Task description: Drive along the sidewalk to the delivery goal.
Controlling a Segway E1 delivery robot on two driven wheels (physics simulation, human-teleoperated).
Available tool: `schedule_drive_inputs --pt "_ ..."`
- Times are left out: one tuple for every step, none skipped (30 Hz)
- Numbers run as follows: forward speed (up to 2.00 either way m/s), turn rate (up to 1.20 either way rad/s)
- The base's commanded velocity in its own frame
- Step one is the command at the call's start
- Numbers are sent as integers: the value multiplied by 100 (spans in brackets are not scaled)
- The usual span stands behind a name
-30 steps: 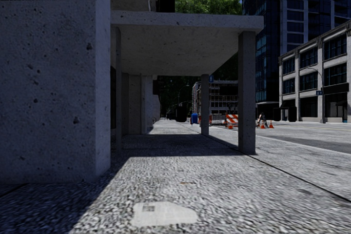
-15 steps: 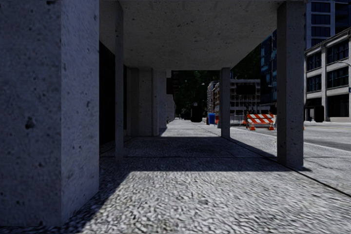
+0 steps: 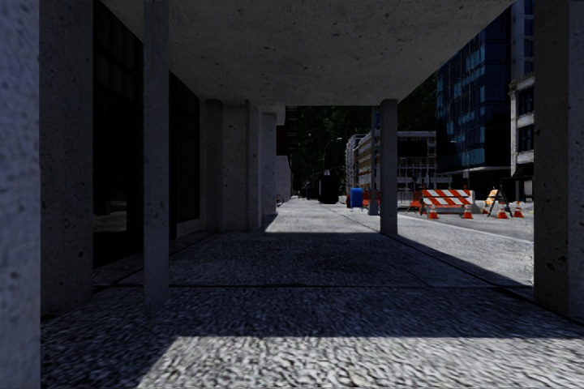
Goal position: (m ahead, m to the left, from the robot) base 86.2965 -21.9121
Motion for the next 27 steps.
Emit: schedule_drive_inputs --pt "200 0" --pt "200 -5" --pt "200 -23" --pt "200 -29" --pt "200 -29" --pt "200 0" --pt "200 0" --pt "200 0" --pt "200 0" --pt "200 0" --pt "200 0" --pt "200 0" --pt "200 0" --pt "200 0" --pt "200 0" --pt "200 0" --pt "200 0" --pt "200 0" --pt "200 0" --pt "200 0" --pt "200 0" --pt "200 0" --pt "200 0" --pt "200 0" --pt "200 0" --pt "200 0" --pt "200 0"
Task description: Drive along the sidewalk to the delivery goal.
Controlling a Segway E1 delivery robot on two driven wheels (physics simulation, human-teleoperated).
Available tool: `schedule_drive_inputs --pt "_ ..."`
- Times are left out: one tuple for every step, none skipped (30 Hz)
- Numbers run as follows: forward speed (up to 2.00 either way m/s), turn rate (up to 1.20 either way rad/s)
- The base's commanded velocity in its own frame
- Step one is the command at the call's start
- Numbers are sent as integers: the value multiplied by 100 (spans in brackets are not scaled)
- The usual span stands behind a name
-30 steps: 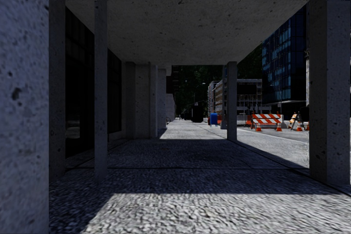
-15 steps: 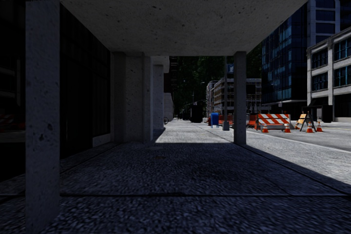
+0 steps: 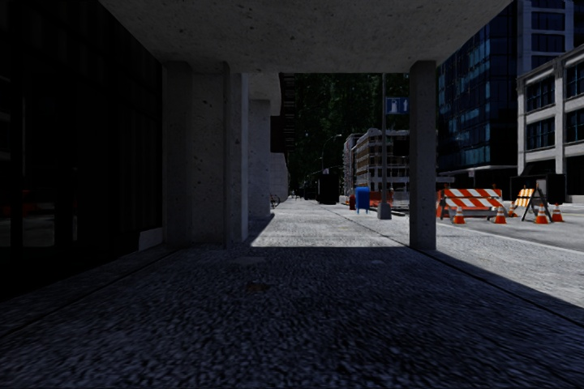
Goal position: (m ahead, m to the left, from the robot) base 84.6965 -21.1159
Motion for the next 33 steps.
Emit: schedule_drive_inputs --pt "200 0" --pt "200 0" --pt "200 0" --pt "200 0" --pt "200 0" --pt "200 0" --pt "200 0" --pt "200 0" --pt "200 0" --pt "200 0" --pt "200 0" --pt "200 0" --pt "200 0" --pt "200 0" --pt "200 0" --pt "200 0" --pt "200 0" --pt "200 0" --pt "200 0" --pt "200 0" --pt "200 0" --pt "200 0" --pt "200 0" --pt "200 0" --pt "200 0" --pt "200 0" --pt "200 0" --pt "200 0" --pt "200 0" --pt "200 0" --pt "200 0" --pt "200 0" --pt "200 0"
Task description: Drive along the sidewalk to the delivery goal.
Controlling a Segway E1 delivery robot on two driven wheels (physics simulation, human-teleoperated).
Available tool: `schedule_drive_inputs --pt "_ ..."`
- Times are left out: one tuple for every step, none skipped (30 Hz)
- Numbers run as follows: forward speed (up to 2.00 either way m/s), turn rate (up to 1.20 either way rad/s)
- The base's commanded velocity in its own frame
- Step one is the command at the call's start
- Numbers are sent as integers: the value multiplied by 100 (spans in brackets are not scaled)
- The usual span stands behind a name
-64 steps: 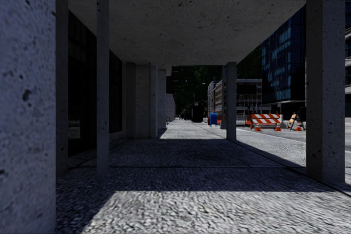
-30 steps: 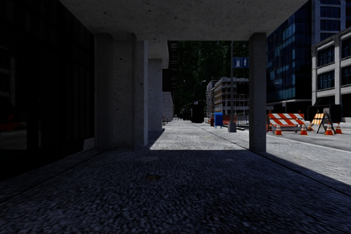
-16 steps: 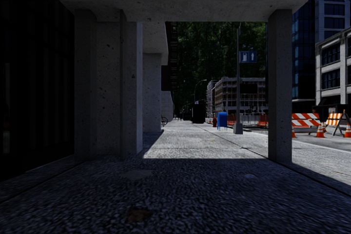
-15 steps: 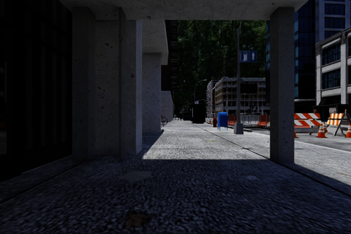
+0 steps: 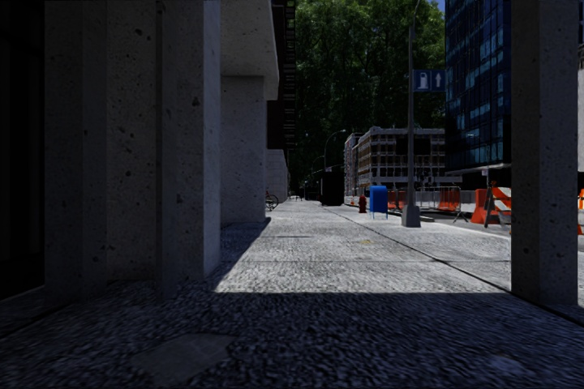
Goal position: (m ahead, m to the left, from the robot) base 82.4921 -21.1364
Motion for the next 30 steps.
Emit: schedule_drive_inputs --pt "200 0" --pt "200 0" --pt "200 0" --pt "200 0" --pt "200 0" --pt "200 0" --pt "200 0" --pt "200 0" --pt "200 0" --pt "200 0" --pt "200 0" --pt "200 0" --pt "200 0" --pt "200 0" --pt "200 0" --pt "200 0" --pt "200 0" --pt "200 0" --pt "200 0" --pt "200 0" --pt "200 0" --pt "200 0" --pt "200 0" --pt "200 0" --pt "200 0" --pt "200 0" --pt "200 0" --pt "200 0" --pt "200 0" --pt "200 0"
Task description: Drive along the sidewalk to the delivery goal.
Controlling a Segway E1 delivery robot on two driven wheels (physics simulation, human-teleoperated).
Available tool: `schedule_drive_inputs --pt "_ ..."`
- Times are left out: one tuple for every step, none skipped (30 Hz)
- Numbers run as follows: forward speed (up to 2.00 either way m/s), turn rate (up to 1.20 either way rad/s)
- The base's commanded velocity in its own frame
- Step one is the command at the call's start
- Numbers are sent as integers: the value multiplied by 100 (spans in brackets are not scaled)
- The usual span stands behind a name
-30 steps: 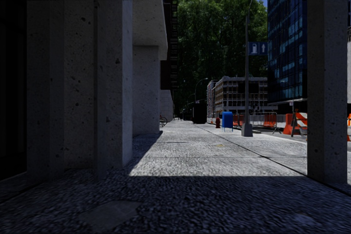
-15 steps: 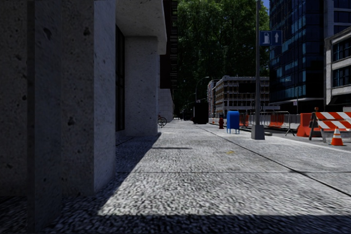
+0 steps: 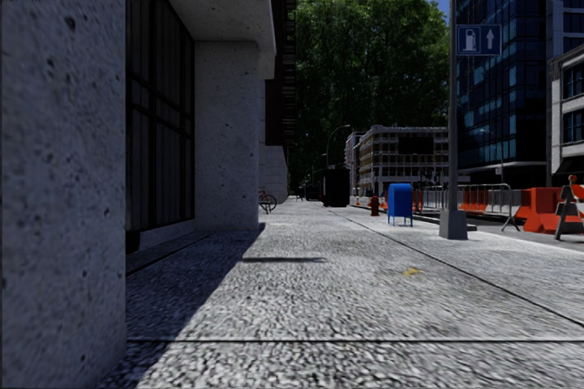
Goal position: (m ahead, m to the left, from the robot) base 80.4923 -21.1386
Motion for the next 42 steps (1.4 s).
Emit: schedule_drive_inputs --pt "200 0" --pt "200 0" --pt "200 0" --pt "200 0" --pt "200 0" --pt "200 0" --pt "200 0" --pt "200 0" --pt "200 0" --pt "200 0" --pt "200 0" --pt "200 0" --pt "200 0" --pt "200 0" --pt "200 0" --pt "200 0" --pt "200 0" --pt "200 0" --pt "200 0" --pt "200 0" --pt "200 0" --pt "200 0" --pt "200 0" --pt "200 0" --pt "200 0" --pt "200 0" --pt "200 0" --pt "200 0" --pt "200 0" --pt "200 0" --pt "200 0" --pt "200 0" --pt "200 0" --pt "200 0" --pt "200 0" --pt "200 0" --pt "200 0" --pt "200 0" --pt "200 0" --pt "200 0" --pt "200 0" --pt "200 0"
